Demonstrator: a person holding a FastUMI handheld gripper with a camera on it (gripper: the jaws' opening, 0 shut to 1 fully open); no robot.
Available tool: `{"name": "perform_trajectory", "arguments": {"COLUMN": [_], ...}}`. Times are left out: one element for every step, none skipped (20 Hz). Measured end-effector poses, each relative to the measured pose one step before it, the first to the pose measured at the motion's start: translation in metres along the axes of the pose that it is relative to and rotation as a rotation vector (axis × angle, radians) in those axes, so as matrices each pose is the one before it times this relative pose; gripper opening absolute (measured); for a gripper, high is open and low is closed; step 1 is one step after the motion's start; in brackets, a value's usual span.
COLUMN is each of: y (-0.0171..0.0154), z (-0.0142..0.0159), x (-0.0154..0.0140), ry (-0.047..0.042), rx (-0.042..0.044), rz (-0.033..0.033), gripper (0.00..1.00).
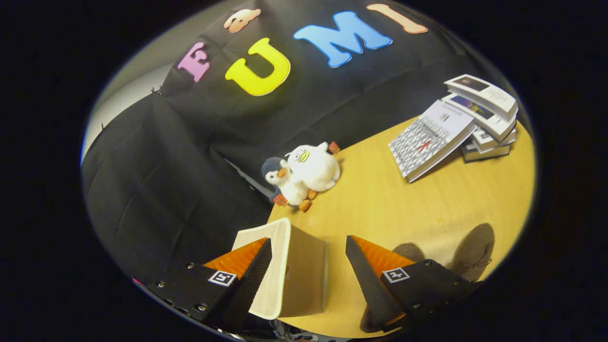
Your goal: Open the storage box then place both shoes into the box .Put the left shoe in first, then the right shoe, with the right side of both shoes facing outward in a uniform manner.
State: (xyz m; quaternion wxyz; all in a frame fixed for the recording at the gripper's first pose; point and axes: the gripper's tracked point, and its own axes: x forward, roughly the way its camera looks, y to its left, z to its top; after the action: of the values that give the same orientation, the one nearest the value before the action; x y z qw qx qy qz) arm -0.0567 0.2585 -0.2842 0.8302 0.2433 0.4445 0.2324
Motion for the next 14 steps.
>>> {"name": "perform_trajectory", "arguments": {"y": [0.00278, 0.00111, 0.00081, 0.00361, 0.00241, 0.00173, 0.00137, 0.00044, 0.00052, 0.00095, 0.00244, 0.00047, 0.0023, 0.00339], "z": [-0.01325, -0.00849, -0.0062, -0.00825, -0.00435, -0.00528, -0.00297, -0.00518, -0.00356, -0.00428, -0.00036, -0.00633, -0.00093, -0.00264], "x": [0.00644, 0.00517, 0.00341, 0.00333, 0.00357, 0.00278, 0.00275, 0.00421, 0.00411, 0.00254, 0.00236, 0.00807, 0.00019, 0.00103], "ry": [0.04073, 0.02919, 0.02402, 0.02013, 0.01818, 0.01596, 0.01163, 0.01674, 0.01689, 0.0148, 0.01127, 0.00934, 0.01622, 0.01902], "rx": [0.00672, 0.00083, -0.0028, -0.00306, -0.00594, -0.00888, -0.0072, -0.00044, 0.01028, 0.01642, 0.01737, 0.00951, 0.00693, 0.00637], "rz": [0.00909, 0.00498, 0.00691, 0.00927, 0.00906, 0.00929, 0.00855, 0.00233, 0.00822, 0.00984, 0.01615, 0.0029, 0.01184, 0.01189], "gripper": [0.96, 0.96, 0.96, 0.96, 0.96, 0.96, 0.96, 0.96, 0.96, 0.96, 0.96, 0.9, 0.83, 0.8]}}
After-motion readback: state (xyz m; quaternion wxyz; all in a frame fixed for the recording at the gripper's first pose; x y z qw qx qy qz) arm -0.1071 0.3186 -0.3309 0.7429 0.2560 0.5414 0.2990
